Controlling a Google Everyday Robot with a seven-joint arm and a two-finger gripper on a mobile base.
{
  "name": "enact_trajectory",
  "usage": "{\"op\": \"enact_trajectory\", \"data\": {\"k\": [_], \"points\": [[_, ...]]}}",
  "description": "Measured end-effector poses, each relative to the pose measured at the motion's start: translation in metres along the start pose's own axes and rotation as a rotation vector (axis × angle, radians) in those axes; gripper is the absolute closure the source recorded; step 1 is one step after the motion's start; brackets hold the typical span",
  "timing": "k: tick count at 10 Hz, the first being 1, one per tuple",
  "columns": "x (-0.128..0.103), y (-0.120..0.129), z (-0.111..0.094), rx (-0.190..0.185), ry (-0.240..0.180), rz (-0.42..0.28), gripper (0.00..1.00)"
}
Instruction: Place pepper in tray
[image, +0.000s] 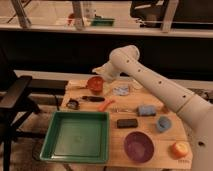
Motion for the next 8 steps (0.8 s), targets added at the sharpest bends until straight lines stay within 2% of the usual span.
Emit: {"op": "enact_trajectory", "data": {"k": [3, 8], "points": [[0.016, 0.015, 0.019, -0.033, 0.000, 0.017, 0.20], [0.044, 0.046, 0.065, -0.091, 0.022, 0.019, 0.20]]}}
